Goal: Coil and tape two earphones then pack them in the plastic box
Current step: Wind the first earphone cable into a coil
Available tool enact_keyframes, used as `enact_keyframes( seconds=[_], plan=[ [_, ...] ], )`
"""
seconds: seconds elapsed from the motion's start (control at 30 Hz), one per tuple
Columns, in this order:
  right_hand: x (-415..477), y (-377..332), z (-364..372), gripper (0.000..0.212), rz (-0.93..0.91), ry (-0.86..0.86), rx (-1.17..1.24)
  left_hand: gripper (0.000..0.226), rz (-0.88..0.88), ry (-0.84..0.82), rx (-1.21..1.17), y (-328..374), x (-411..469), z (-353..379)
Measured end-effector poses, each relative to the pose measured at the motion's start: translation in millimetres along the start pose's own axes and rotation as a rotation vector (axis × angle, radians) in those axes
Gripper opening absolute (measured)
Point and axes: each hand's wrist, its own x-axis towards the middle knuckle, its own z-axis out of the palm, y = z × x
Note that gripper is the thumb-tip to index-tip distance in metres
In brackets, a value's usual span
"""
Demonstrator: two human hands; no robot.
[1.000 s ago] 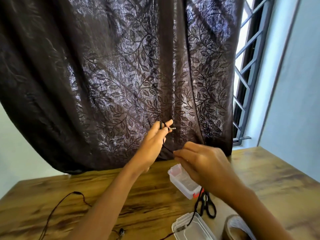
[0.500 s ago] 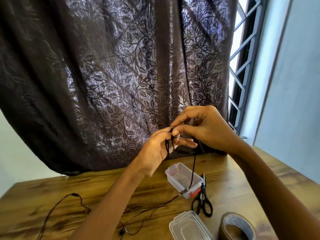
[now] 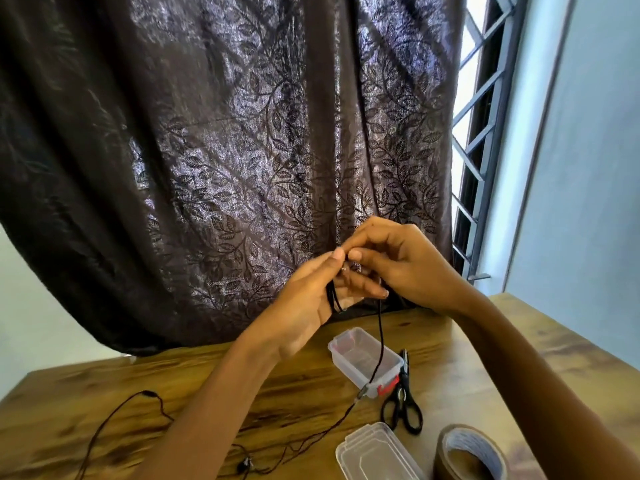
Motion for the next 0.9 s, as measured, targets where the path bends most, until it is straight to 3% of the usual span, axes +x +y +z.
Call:
enact_keyframes(
  seconds=[0.17,0.3,0.4,0.53,0.77,0.9],
  plan=[
    [-3,5,-3,0.038,0.045,0.069,0.15,0.023,-0.078,-0.06,-0.092,4,-7,-2],
    [-8,19,-7,0.023,0.091,0.112,0.194,0.035,-0.085,-0.099,-0.306,11,-12,-7],
    [-16,31,-2,0.006,0.136,0.185,0.266,0.038,-0.051,-0.033,-0.413,18,-14,-7],
    [-29,42,16,0.009,0.227,0.201,0.317,0.039,-0.011,0.043,-0.5,22,-10,-6],
    [-57,65,55,0.014,0.388,0.23,0.296,0.038,0.088,0.151,-0.451,30,0,-16],
    [-69,62,67,0.01,0.391,0.274,0.266,0.037,0.081,0.205,-0.361,33,4,-20]
  ],
)
